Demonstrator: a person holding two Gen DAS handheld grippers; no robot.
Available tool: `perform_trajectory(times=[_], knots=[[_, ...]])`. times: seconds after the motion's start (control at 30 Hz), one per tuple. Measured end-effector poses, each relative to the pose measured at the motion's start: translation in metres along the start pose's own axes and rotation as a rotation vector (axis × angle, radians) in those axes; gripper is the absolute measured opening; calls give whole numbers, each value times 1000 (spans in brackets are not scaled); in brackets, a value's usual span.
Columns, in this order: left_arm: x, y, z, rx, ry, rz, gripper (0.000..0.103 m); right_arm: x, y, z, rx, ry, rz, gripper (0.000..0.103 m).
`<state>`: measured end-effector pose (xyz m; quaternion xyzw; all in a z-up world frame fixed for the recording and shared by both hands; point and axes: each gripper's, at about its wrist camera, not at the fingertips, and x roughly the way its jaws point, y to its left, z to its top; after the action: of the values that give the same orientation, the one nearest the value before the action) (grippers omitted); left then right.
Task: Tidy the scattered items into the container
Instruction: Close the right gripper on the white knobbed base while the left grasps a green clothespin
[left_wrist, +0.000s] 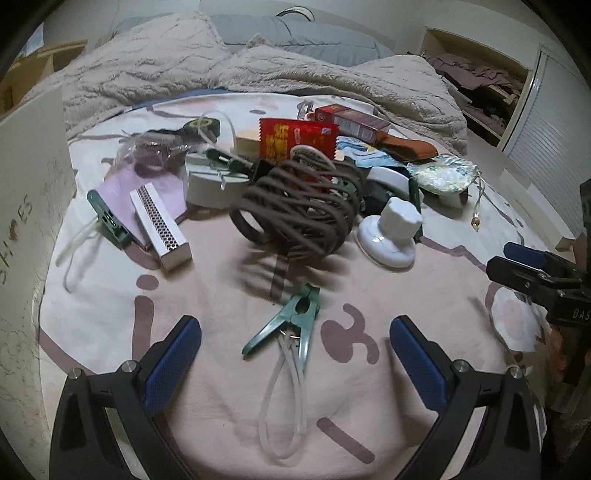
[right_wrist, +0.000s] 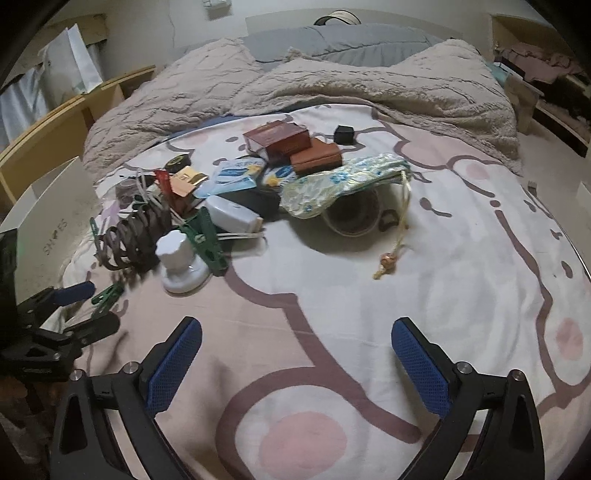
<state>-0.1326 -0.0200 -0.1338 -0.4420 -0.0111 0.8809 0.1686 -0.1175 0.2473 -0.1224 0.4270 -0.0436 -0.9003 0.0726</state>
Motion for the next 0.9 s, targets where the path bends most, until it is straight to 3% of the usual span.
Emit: perform_trajectory(times=[0.3,0.6,0.73,0.83,0.9], knots=[[9,-5,-2,29,32,37,103,7,30,12,-55,-6,113,57],[5,-3,-5,19,-14,32,100,20,57,27,-81,-10,192,51],[1,0,-5,2,-41,46,84,32,62,32,-69,3,197,51],[0,0,-5,4,-53,55,78,37,64,33,-64,9,197,51],[0,-2,-6,13,-58,56,72,41,67,34,-65,10,189,44]])
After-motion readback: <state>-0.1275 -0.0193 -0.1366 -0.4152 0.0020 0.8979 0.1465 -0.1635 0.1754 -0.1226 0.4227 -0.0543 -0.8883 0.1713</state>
